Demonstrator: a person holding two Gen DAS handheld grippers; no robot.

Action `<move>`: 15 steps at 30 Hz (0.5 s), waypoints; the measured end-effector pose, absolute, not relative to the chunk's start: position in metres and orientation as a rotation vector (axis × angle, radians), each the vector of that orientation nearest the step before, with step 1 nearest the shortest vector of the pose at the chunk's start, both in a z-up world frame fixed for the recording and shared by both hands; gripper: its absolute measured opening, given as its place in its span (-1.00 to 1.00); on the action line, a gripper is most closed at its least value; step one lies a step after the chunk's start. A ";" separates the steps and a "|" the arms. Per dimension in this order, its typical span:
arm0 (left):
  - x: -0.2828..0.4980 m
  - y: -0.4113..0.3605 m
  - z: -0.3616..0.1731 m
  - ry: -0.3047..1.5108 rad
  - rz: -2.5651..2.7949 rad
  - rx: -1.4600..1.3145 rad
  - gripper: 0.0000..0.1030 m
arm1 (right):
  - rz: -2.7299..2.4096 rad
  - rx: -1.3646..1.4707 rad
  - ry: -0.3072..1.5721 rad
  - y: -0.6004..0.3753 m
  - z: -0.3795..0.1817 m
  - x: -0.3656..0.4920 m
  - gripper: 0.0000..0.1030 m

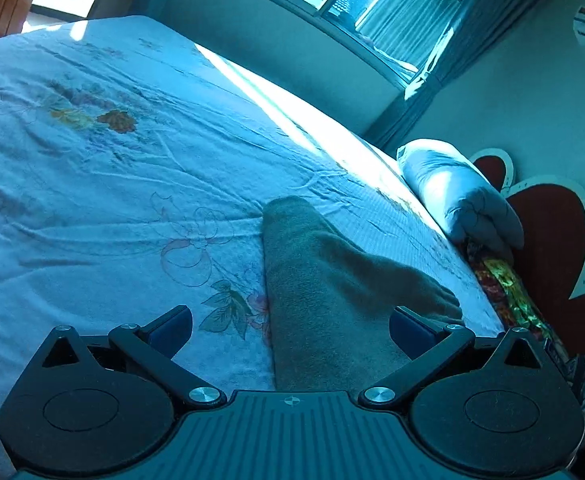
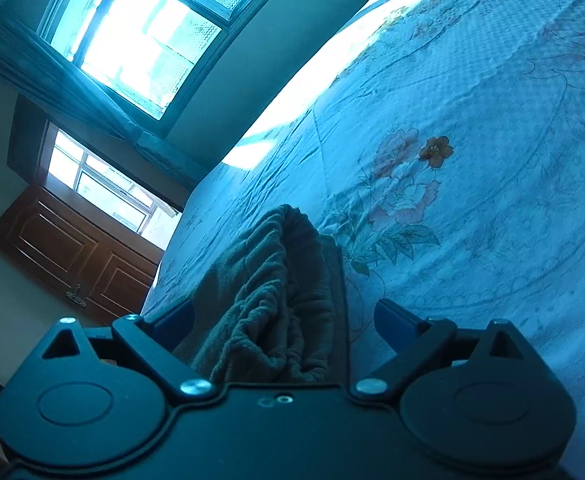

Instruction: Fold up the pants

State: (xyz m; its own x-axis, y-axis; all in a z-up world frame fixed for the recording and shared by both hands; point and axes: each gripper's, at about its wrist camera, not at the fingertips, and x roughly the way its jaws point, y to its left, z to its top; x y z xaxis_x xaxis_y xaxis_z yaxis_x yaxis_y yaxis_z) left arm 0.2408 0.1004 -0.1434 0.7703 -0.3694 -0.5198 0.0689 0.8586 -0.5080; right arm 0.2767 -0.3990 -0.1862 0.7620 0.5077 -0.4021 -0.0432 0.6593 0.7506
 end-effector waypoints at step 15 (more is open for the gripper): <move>0.272 0.106 -0.179 0.770 -0.308 -0.647 1.00 | 0.384 0.901 0.687 -0.415 -0.191 0.278 0.75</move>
State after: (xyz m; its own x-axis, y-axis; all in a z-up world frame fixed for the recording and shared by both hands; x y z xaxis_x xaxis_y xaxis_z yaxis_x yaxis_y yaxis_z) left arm 0.2724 0.1062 -0.1794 0.6866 -0.4815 -0.5447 0.0276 0.7659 -0.6423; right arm 0.2784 -0.4148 -0.1908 0.7255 0.5734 -0.3807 -0.0248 0.5745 0.8181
